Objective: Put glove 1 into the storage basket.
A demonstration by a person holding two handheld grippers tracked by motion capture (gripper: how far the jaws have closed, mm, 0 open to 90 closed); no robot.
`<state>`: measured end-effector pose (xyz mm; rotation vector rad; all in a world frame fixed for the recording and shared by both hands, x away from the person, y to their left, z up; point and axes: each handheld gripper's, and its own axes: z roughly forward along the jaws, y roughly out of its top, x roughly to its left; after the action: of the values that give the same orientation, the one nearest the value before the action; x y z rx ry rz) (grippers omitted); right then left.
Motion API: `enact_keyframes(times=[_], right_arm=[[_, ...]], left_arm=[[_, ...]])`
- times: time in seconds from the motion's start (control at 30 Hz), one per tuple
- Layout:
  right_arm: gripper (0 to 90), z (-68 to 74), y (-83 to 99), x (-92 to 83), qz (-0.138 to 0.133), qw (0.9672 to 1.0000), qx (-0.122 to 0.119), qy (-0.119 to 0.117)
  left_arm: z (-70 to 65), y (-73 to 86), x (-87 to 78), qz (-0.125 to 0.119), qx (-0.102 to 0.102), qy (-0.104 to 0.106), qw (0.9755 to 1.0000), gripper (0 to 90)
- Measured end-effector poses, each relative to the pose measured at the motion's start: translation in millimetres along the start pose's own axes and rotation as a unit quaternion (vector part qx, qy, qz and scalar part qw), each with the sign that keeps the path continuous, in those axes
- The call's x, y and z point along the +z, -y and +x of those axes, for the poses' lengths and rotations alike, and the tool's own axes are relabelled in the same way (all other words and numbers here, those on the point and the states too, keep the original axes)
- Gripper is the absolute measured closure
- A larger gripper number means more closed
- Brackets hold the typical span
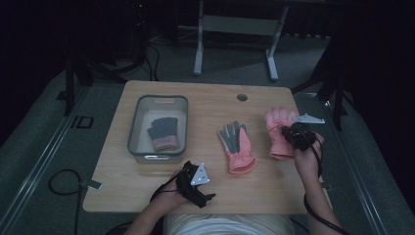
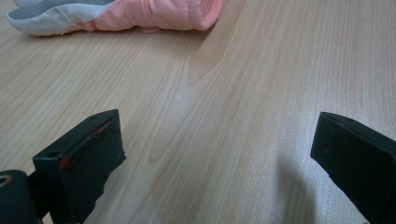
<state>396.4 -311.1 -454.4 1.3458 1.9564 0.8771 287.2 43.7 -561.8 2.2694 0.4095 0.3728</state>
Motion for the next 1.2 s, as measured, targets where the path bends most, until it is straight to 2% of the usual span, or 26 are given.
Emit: enact_keyframes(times=[0.07, 0.13, 0.17, 0.2, 0.3, 0.33, 0.4, 0.43, 0.47, 0.5, 0.53, 0.6, 0.8, 1.07, 1.2], right_arm=[[86.9, 5.0, -4.3, -4.4, -0.007, 1.0, -0.005, -0.003], [86.9, 17.4, -12.7, -12.3, -0.02, 0.9996, -0.014, -0.015], [86.9, 24.2, -16.6, -15.9, -0.026, 0.9992, -0.02, -0.022], [86.9, 37.8, -23.4, -21.5, -0.037, 0.9982, -0.031, -0.035], [86.9, 57.7, -30.4, -26.7, -0.047, 0.9965, -0.042, -0.055], [86.9, 57.7, -30.4, -26.7, -0.047, 0.9965, -0.042, -0.055], [86.9, 70.3, -32.7, -25.6, -0.042, 0.9958, -0.044, -0.068], [86.9, 83.3, -32.8, -22.9, -0.039, 0.9954, -0.05, -0.072], [86.9, 83.3, -32.8, -22.9, -0.039, 0.9954, -0.05, -0.072], [86.9, 94.6, -32.6, -20.3, -0.035, 0.9949, -0.047, -0.083], [86.9, 94.6, -32.6, -20.3, -0.035, 0.9949, -0.047, -0.083], [86.9, 109.4, -32.8, -18.0, -0.036, 0.994, -0.053, -0.089], [86.9, 122.5, -26.9, -10.4, -0.023, 0.994, -0.044, -0.098], [87.1, 123.8, -19.2, 3.3, -0.003, 0.9953, -0.036, -0.089], [87.2, 123.9, -15.5, 9.2, 0.005, 0.9953, -0.026, -0.093]], left_arm=[[-0.1, 0.0, 0.2, 0.001, 0.0, 0.0, 1.0, 2.0], [0.0, -0.2, 0.4, 0.001, 0.002, -0.001, 1.0, 2.0], [0.1, -0.3, 0.3, 0.001, 0.003, 0.0, 1.0, 2.0], [0.0, -0.1, -0.1, 0.001, 0.0, 0.0, 1.0, 2.0], [0.1, 0.1, -0.3, 0.001, 0.001, 0.0, 1.0, 2.0], [0.2, 0.1, -0.5, 0.0, 0.001, -0.001, 1.0, 2.0], [0.8, 0.4, -0.7, 0.001, 0.001, -0.002, 1.0, 2.0], [0.9, 0.5, -0.6, -0.001, -0.001, -0.001, 1.0, 2.0], [1.1, 0.6, -0.7, -0.001, -0.001, -0.001, 1.0, 2.0], [1.1, 0.6, -0.7, 0.0, -0.001, -0.001, 1.0, 2.0], [1.0, 0.7, -0.7, -0.001, -0.001, -0.001, 1.0, 2.0], [0.5, 0.5, -0.5, -0.001, -0.001, -0.001, 1.0, 2.0], [0.9, 0.5, -0.7, 0.0, -0.001, -0.002, 1.0, 2.0], [2.0, 0.0, -0.8, 0.0, -0.004, -0.008, 1.0, 2.0], [2.1, 0.1, -0.4, 0.002, -0.004, -0.007, 1.0, 2.0]])
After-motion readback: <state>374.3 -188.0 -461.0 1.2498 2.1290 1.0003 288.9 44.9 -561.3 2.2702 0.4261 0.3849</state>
